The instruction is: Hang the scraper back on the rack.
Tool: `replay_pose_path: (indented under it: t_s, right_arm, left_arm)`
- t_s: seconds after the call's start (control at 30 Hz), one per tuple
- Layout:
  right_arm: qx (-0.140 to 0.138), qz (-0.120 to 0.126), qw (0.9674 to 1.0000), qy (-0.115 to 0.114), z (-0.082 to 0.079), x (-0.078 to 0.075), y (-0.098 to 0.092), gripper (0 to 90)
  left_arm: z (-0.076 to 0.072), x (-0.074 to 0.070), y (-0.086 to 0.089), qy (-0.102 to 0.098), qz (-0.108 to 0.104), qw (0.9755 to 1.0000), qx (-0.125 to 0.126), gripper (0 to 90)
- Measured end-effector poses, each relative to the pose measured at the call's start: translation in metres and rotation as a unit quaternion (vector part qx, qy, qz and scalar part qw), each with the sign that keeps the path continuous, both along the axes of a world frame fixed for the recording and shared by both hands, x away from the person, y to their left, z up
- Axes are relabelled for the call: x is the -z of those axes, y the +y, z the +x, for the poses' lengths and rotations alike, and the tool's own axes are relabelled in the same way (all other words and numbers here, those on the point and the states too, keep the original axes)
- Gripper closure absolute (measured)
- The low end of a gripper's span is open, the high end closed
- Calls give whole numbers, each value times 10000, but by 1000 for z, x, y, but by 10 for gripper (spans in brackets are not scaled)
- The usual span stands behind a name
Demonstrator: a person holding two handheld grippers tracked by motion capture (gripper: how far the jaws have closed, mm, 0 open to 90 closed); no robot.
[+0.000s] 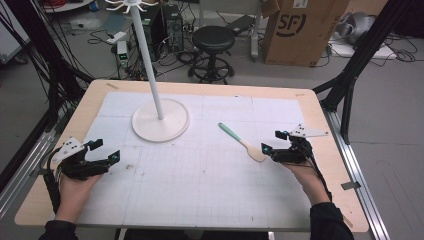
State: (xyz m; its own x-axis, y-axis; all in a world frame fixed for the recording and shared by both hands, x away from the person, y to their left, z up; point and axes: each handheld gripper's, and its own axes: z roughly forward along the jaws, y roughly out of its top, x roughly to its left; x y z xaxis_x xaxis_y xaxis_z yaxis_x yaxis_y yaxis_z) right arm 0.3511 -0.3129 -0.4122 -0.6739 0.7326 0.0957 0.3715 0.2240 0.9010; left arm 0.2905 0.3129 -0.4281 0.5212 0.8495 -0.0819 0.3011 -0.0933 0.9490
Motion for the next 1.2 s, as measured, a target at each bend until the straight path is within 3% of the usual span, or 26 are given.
replay_pose_path:
  t_s: [0.13, 0.4, 0.57, 0.63, 0.83, 1.03, 1.13, 1.2]
  right_arm:
    - [5, -12, 10000, 7, 2, 2, 1, 160]
    - [-88, -368, 9992, 148, 18, -2, 20, 175]
    - [-76, -511, 9982, 306, 30, -4, 34, 273]
    - [-30, -607, 9970, 478, 40, -1, 43, 326]
    - [-125, -607, 9958, 670, 50, 4, 58, 432]
    - [-89, -1113, 9894, 924, 56, 14, 77, 534]
    - [-119, -1158, 9884, 976, 56, 16, 80, 567]
    - [-102, -1290, 9856, 1091, 57, 19, 85, 617]
  left_arm:
    - [1, 1, 0, 24, 7, 10000, -2, 176]
    - [1, -1, -2, 50, -24, 10000, -1, 172]
    - [2, 0, -1, 70, -75, 9999, -23, 172]
    - [2, 0, -1, 79, -93, 9999, -19, 172]
    - [3, 1, -2, 129, -66, 9999, 35, 173]
    - [3, 2, -2, 155, -53, 9999, 50, 173]
    - [3, 2, -3, 160, -47, 9998, 59, 174]
    - [3, 2, -3, 177, -35, 9998, 76, 176]
